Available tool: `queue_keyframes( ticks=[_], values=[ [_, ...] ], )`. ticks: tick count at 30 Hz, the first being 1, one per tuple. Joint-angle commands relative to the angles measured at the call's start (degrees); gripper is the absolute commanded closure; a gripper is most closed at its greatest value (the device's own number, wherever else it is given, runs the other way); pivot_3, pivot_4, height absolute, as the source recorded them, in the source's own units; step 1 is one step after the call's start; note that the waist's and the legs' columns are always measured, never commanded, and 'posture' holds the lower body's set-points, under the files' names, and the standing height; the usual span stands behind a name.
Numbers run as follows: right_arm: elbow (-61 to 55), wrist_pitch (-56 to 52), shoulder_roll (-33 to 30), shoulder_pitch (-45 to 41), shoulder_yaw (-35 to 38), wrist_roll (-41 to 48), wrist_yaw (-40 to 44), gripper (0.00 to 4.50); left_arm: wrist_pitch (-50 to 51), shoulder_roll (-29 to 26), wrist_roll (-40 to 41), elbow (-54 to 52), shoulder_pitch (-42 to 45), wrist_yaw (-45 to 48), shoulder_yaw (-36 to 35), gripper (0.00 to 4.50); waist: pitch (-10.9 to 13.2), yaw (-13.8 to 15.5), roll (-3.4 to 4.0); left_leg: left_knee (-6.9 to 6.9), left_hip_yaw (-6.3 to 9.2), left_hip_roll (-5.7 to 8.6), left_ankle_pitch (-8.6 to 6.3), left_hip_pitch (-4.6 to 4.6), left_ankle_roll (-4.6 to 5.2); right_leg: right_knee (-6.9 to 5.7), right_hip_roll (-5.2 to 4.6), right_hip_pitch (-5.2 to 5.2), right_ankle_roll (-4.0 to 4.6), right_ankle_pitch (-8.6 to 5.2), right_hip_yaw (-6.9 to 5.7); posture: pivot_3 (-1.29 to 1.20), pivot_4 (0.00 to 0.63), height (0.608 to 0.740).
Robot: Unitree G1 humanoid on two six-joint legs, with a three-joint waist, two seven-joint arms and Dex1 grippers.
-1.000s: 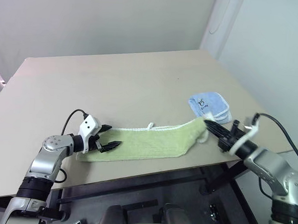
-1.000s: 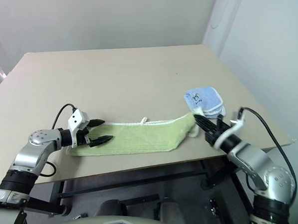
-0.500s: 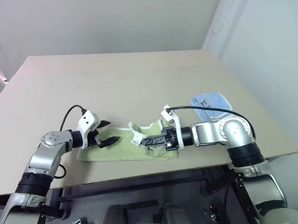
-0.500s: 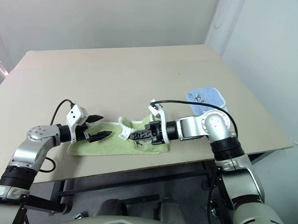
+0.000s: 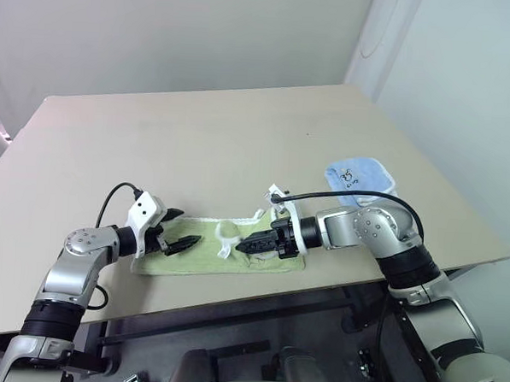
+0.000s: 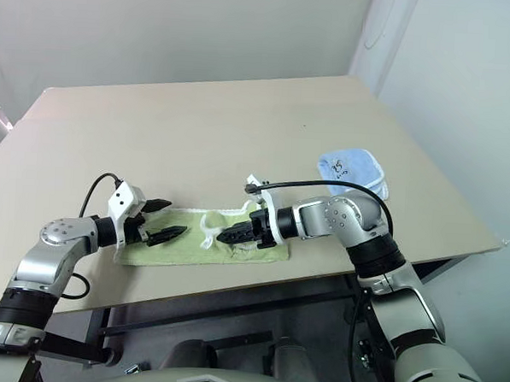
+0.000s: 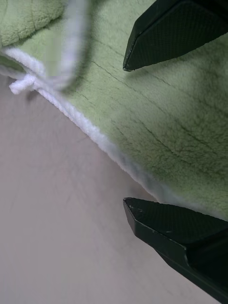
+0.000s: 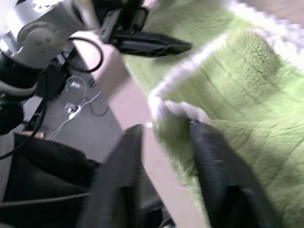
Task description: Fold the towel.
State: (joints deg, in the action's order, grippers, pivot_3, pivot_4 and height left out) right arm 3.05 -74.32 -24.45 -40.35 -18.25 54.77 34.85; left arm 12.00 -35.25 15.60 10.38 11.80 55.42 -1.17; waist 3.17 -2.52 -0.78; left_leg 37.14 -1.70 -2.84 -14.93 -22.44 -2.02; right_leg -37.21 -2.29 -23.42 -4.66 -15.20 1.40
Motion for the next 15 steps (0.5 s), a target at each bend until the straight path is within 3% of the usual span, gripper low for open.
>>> queue_keyframes(
  ticks=[1,2,7,11,15],
  values=[
    [-2.7,-0.8,1.2,-0.2,2.4,0.2,2.2,1.66,-0.4,-0.9,0.5,-1.7,0.5,0.1,-1.4,0.0,0.0,0.0,0.0,0.0,0.0,0.0,0.0,0.0,0.0,0.0,0.0,0.0,0.0,0.0,0.0,0.0,0.0,0.74],
    [-3.3,-0.3,1.3,-0.2,4.0,0.6,2.9,1.39,-0.3,-1.0,0.6,-1.8,0.4,0.1,-1.4,0.0,0.0,0.0,0.0,0.0,0.0,0.0,0.0,0.0,0.0,0.0,0.0,0.0,0.0,0.0,0.0,0.0,0.0,0.74],
    [-10.8,10.2,-4.1,0.5,6.2,-5.1,8.6,1.39,-0.2,-1.2,0.6,-1.5,0.9,0.2,-1.4,0.0,0.0,0.2,-0.01,0.0,0.0,0.02,0.0,0.0,-0.01,0.01,-0.02,0.01,0.0,0.0,-0.02,0.0,0.0,0.74],
    [-16.0,23.3,-15.4,3.3,-2.8,-19.6,16.5,1.39,-0.6,-1.5,0.3,-1.0,1.3,0.4,-1.4,0.0,0.0,0.2,-0.02,-0.01,-0.02,0.04,-0.01,-0.01,-0.01,0.08,-0.05,0.01,0.08,-0.06,-0.03,0.0,0.0,0.74],
    [-14.1,31.6,-17.5,5.0,-4.7,-25.7,21.5,1.39,-0.9,-1.4,0.1,-0.1,2.0,0.5,-1.1,0.0,0.0,-0.3,-0.02,-0.02,-0.04,0.02,-0.01,0.03,-0.01,0.07,-0.01,0.0,0.16,-0.1,-0.02,0.0,0.0,0.74]
  ],
)
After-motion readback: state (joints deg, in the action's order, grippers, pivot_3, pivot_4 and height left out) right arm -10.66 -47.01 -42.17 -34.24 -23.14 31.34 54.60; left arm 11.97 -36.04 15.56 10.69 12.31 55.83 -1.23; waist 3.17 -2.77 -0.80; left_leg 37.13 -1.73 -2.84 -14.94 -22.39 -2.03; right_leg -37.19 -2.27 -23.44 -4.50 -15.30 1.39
